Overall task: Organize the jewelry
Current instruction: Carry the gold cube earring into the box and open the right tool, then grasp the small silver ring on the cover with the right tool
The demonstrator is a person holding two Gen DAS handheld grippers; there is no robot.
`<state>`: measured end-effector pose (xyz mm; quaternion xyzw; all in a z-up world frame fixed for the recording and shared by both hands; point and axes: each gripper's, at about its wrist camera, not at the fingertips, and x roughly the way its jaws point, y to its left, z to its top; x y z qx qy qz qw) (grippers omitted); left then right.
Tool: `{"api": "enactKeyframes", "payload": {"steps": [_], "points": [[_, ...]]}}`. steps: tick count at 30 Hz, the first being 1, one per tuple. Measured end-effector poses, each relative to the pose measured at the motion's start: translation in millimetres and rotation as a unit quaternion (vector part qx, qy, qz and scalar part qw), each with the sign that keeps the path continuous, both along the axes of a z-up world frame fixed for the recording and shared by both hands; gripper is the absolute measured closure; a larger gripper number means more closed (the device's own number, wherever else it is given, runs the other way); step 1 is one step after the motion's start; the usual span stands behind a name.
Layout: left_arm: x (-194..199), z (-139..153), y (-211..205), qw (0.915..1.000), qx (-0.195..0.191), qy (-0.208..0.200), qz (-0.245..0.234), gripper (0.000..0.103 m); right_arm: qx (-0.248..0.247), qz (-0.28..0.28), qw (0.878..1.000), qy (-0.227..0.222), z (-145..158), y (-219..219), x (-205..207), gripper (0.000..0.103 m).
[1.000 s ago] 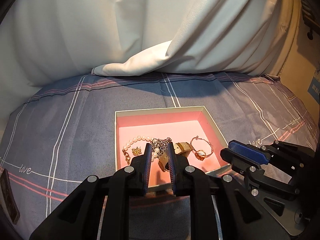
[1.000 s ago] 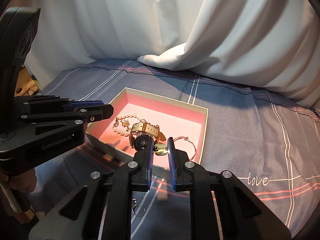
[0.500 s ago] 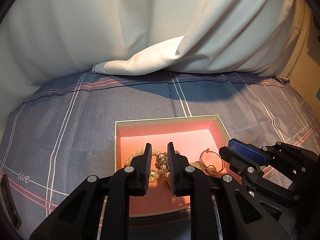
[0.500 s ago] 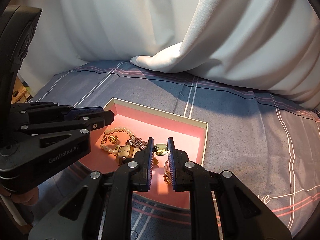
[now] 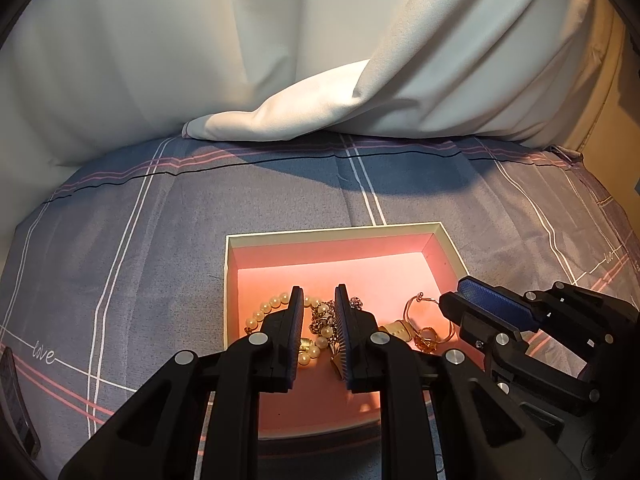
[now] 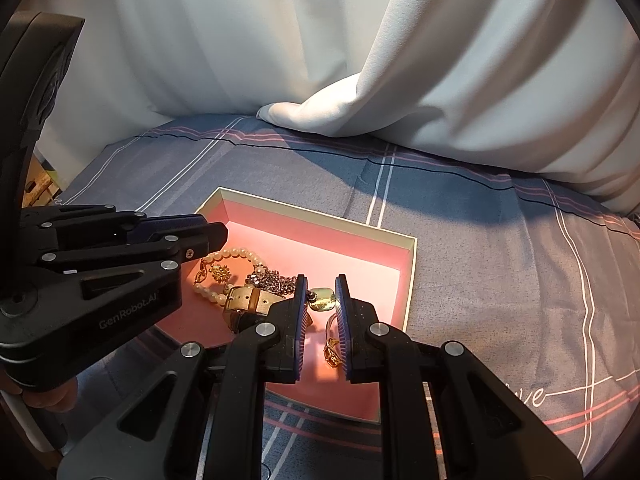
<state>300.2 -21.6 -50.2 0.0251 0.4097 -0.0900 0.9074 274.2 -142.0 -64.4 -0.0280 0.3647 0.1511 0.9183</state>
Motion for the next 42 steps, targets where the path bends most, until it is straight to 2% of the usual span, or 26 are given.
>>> {"api": "enactKeyframes", "payload": {"steps": [26,27,28,29,30,31,33,36,42], "points": [[3.4,-7.2,2.2,0.9998,-0.001,0.017,0.008,0.087,-0.018,0.005,1.0,0.013,-12.4,6.6,2.7,0.088],[3.3,-6.5,2.9,0.9998,-0.005,0.019,0.008,0.08,-0.023,-0.002,1.0,0.011,-12.2,5.9,2.5,0.087],[2.8,-5.5,4.3,0.9997,-0.011,0.022,0.007,0.067,-0.031,-0.012,0.999,0.015,-12.6,4.8,3.3,0.082],[1.5,-3.2,6.9,0.9995,-0.021,0.023,0.007,0.03,-0.04,-0.026,0.999,0.012,-11.9,3.3,2.2,0.051],[-2.2,0.5,10.2,0.9994,-0.03,0.013,0.012,0.011,-0.049,-0.04,0.998,-0.004,-9.4,0.7,-1.9,0.018],[-7.7,5.2,13.2,0.999,-0.041,-0.002,0.015,0.011,-0.054,-0.046,0.997,-0.021,-6.2,-2.2,-7.7,0.015],[-16.7,11.4,16.4,0.9986,-0.052,-0.009,0.004,0.01,-0.044,-0.045,0.998,-0.022,-3.1,-8.2,-15.8,0.015],[-32.9,14.6,20.3,0.9987,-0.047,-0.017,0.001,0.01,-0.033,-0.045,0.998,-0.022,-2.9,-16.8,-33.6,0.015],[-77.2,-4.9,25.4,0.9987,-0.046,-0.001,-0.024,0.011,-0.017,-0.018,1.0,0.003,-24.6,-20.2,-83.0,0.015]]}}
